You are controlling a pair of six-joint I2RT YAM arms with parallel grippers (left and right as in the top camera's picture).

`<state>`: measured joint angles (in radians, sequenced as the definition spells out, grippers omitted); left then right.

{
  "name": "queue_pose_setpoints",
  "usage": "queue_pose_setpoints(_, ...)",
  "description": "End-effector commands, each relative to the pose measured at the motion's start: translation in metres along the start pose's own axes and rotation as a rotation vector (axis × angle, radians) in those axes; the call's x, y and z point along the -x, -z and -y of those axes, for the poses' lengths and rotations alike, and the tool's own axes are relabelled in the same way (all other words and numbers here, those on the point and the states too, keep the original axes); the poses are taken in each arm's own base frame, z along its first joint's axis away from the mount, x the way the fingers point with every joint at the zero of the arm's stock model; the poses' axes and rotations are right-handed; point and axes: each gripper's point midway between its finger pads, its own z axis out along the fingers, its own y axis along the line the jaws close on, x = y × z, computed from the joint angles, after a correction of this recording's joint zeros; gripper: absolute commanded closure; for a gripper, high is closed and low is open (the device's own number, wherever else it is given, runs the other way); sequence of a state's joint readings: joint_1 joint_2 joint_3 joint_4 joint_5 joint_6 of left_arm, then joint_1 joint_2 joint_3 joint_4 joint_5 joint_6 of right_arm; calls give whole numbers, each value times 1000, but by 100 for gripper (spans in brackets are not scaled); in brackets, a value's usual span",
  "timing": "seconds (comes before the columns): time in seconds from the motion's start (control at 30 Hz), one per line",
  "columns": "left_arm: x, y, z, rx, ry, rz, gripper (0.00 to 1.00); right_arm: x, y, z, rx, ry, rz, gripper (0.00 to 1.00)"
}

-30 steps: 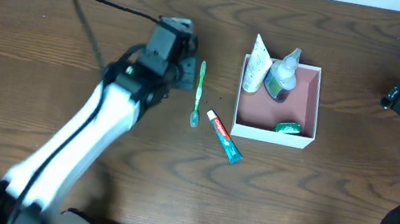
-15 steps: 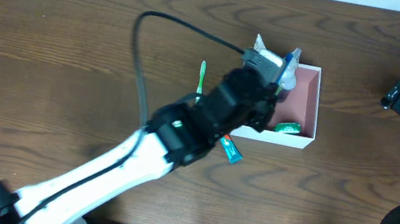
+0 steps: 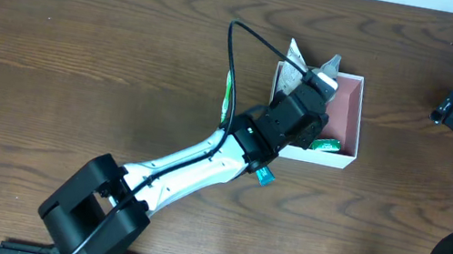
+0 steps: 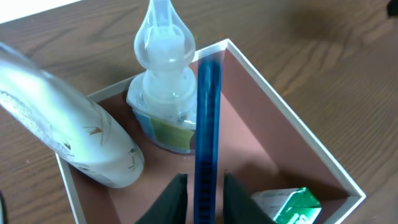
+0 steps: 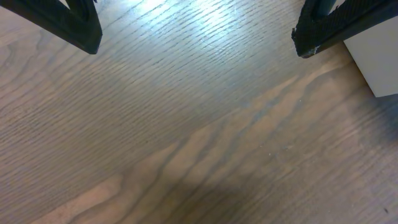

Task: Pack container
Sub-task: 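Carry the blue razor into the box and release it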

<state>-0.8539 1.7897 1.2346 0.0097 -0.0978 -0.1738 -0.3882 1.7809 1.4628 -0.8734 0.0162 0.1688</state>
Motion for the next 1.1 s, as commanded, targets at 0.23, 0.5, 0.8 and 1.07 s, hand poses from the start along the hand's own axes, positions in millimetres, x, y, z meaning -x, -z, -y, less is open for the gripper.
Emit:
queue_pose_setpoints(0.23, 4, 1, -3, 17, -16, 9, 34, -1, -3, 3, -9, -14, -7, 1)
queue_pose_setpoints(0.5, 22, 64, -16, 66, -18, 2, 10, -1, -3, 3, -9, -14, -7, 1)
queue_pose_setpoints(0.8, -19, 104, -80, 258, 142, -192, 4, -1, -3, 3, -9, -14, -7, 1)
queue_pose_setpoints(1.07, -76, 87, -137, 445, 378, -381, 3, -1, -3, 3, -9, -14, -7, 1)
